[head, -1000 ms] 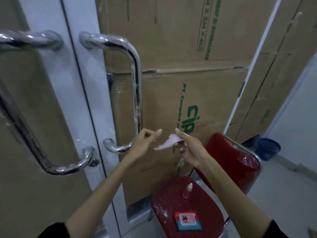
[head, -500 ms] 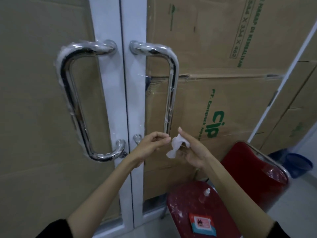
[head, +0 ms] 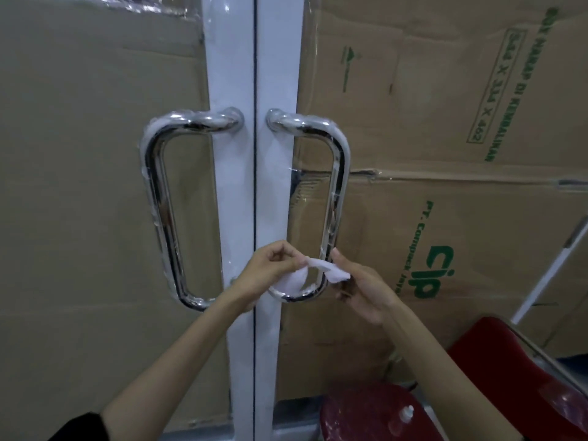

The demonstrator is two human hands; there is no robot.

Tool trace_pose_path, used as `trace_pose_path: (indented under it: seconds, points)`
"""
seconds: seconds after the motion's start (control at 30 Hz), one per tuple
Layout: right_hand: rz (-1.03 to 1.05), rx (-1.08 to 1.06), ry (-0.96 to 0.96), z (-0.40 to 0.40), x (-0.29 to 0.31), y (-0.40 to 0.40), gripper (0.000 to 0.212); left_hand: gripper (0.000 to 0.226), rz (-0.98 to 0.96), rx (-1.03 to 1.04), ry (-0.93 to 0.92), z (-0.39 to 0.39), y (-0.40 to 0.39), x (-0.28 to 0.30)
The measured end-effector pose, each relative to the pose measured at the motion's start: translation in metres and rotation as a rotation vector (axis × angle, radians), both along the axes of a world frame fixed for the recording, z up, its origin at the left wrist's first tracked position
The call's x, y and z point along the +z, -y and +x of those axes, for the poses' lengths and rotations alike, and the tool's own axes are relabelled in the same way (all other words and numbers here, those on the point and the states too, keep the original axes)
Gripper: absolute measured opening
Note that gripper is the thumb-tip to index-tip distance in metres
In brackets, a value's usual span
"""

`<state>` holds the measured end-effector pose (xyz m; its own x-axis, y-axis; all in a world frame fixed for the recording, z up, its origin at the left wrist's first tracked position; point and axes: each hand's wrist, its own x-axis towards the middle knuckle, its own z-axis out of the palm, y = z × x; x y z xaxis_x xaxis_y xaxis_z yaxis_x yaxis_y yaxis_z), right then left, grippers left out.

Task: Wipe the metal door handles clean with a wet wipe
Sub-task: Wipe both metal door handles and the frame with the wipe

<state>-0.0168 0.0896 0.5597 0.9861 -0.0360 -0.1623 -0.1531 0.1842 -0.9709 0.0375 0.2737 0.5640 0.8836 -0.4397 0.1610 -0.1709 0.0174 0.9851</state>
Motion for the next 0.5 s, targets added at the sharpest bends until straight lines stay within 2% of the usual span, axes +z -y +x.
trace_pose_path:
  seconds: [0.13,0.27,0.33,0.4,0.43,0.5]
  points:
    - [0.225,0.049,0.081,0.005,0.021,0.005,0.059,0.012,-0.095,0.000,-0.073,-0.001,0.005,0.032]
    - [0.341,0.151,0.268,0.024,0.077,-0.005,0.075,0.016,-0.124,0.079,0.011,0.008,0.003,0.088]
    - [0.404,0.177,0.298,0.037,0.110,-0.019,0.050,0.015,-0.148,0.158,0.123,0.022,-0.013,0.117]
    - [0.498,0.192,0.284,0.040,0.127,-0.029,0.029,0.012,-0.084,0.200,0.227,0.025,-0.023,0.135]
    - [0.521,0.212,0.267,0.039,0.129,-0.027,0.027,0.013,-0.055,0.213,0.263,0.025,-0.023,0.139]
    - [0.506,0.279,0.257,0.035,0.133,-0.025,0.036,0.018,-0.023,0.229,0.318,0.022,-0.021,0.147]
